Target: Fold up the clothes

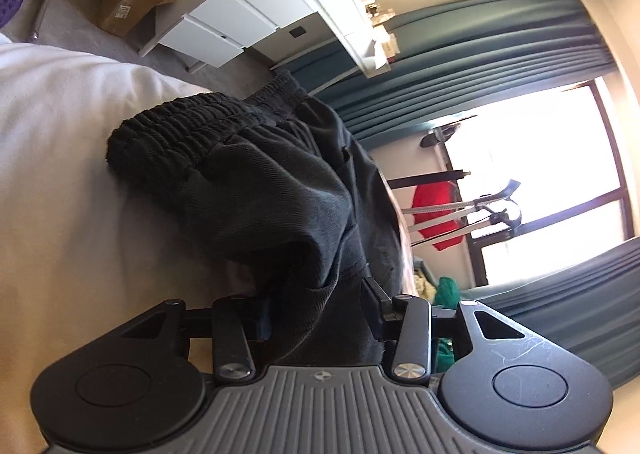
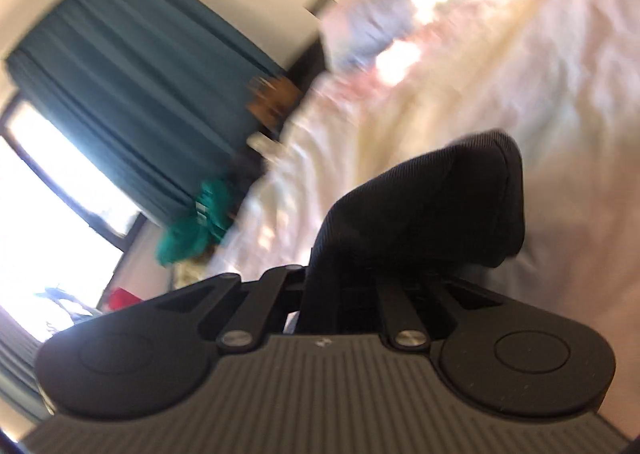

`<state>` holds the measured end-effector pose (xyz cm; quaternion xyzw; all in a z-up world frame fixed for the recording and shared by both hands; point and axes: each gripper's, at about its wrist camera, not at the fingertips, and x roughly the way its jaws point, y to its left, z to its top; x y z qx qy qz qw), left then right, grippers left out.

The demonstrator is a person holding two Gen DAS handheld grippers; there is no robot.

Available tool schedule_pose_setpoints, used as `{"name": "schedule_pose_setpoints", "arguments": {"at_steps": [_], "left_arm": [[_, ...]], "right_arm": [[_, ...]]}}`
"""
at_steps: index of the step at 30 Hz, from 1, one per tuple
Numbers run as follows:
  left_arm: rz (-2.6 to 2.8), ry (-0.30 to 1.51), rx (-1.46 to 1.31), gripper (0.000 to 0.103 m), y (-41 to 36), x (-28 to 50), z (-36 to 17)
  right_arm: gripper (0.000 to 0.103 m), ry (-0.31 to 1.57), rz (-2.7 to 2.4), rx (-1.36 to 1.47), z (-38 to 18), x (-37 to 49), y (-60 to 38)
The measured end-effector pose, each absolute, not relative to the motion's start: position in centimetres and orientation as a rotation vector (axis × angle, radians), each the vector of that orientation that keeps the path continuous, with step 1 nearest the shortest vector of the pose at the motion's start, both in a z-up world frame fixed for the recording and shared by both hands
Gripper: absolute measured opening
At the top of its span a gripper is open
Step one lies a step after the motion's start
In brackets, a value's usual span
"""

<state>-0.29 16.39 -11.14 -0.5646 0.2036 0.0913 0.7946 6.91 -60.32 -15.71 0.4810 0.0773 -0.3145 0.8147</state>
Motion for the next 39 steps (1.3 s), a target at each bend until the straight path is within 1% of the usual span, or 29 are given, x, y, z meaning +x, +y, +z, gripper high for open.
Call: {"name": "schedule_pose_setpoints", "arguments": {"at_steps": [3,5,7,13,15,16,18,19,20,25,27,29,30,32,33,34,35,36,37,38,39], "left_arm": [[0.215,0.465,-1.216,0.045,16.6,-0.6,-11.1],[0.228,0.479,-1.219,0.046,16.9,-0.9,-11.0],[0.242,0.491,-1.229,0.055,17.3,-1.3,-10.7],[0.247,0.512,-1.319,0.072,19.5,-2.0,-11.0],[0.248,0.518,-1.35,0.078,20.2,-2.2,-11.1],[0.249,0.521,-1.365,0.079,20.5,-2.3,-11.1],[0.249,0.523,-1.402,0.079,21.2,-2.3,-11.4],[0.249,0.519,-1.426,0.079,21.4,-2.1,-11.8],[0.249,0.515,-1.449,0.079,21.6,-2.0,-12.1],[0.259,0.451,-1.507,0.079,23.0,-0.8,-13.0],[0.266,0.475,-1.491,0.078,23.4,0.2,-13.3],[0.272,0.498,-1.473,0.071,23.3,0.8,-13.5],[0.275,0.502,-1.467,0.064,23.2,1.0,-13.6],[0.277,0.495,-1.443,0.056,23.0,1.1,-13.4],[0.282,0.493,-1.42,0.046,23.0,1.1,-13.1],[0.287,0.49,-1.397,0.038,23.1,1.1,-12.9],[0.292,0.488,-1.373,0.033,23.1,1.1,-12.6],[0.293,0.484,-1.355,0.022,23.2,1.1,-12.3],[0.292,0.479,-1.34,0.016,23.3,1.2,-12.0],[0.288,0.472,-1.309,0.014,23.4,1.2,-11.6],[0.293,0.461,-1.259,0.011,23.3,1.1,-10.9]], "right_arm": [[0.008,0.282,-0.686,1.03,-17.8,7.0,-60.5],[0.009,0.297,-0.671,1.01,-18.4,6.5,-60.0],[0.01,0.297,-0.655,1.012,-18.7,5.5,-59.5],[0.014,0.267,-0.573,1.129,-18.8,3.3,-60.6],[0.019,0.252,-0.54,1.183,-19.1,2.6,-61.3],[0.025,0.242,-0.533,1.216,-19.3,2.2,-61.5],[0.041,0.215,-0.532,1.274,-19.8,1.5,-61.9],[0.053,0.197,-0.534,1.299,-20.1,1.2,-62.2],[0.06,0.179,-0.531,1.317,-20.4,1.0,-62.3],[0.061,0.155,-0.527,1.332,-20.9,1.2,-62.4],[0.06,0.166,-0.538,1.316,-20.9,1.7,-62.2],[0.06,0.17,-0.555,1.289,-20.8,2.1,-62.1],[0.06,0.172,-0.564,1.276,-20.8,2.3,-62.1],[0.06,0.169,-0.582,1.261,-20.8,2.5,-62.2],[0.06,0.163,-0.592,1.263,-20.9,2.6,-62.3],[0.06,0.154,-0.602,1.268,-21.1,2.5,-62.5],[0.06,0.14,-0.613,1.282,-21.3,2.5,-62.8],[0.06,0.124,-0.625,1.303,-21.5,2.4,-63.2],[0.06,0.105,-0.632,1.339,-21.8,2.3,-63.6],[0.058,0.085,-0.63,1.387,-22.2,2.3,-64.1],[0.054,0.071,-0.627,1.417,-22.4,2.4,-64.6]]}}
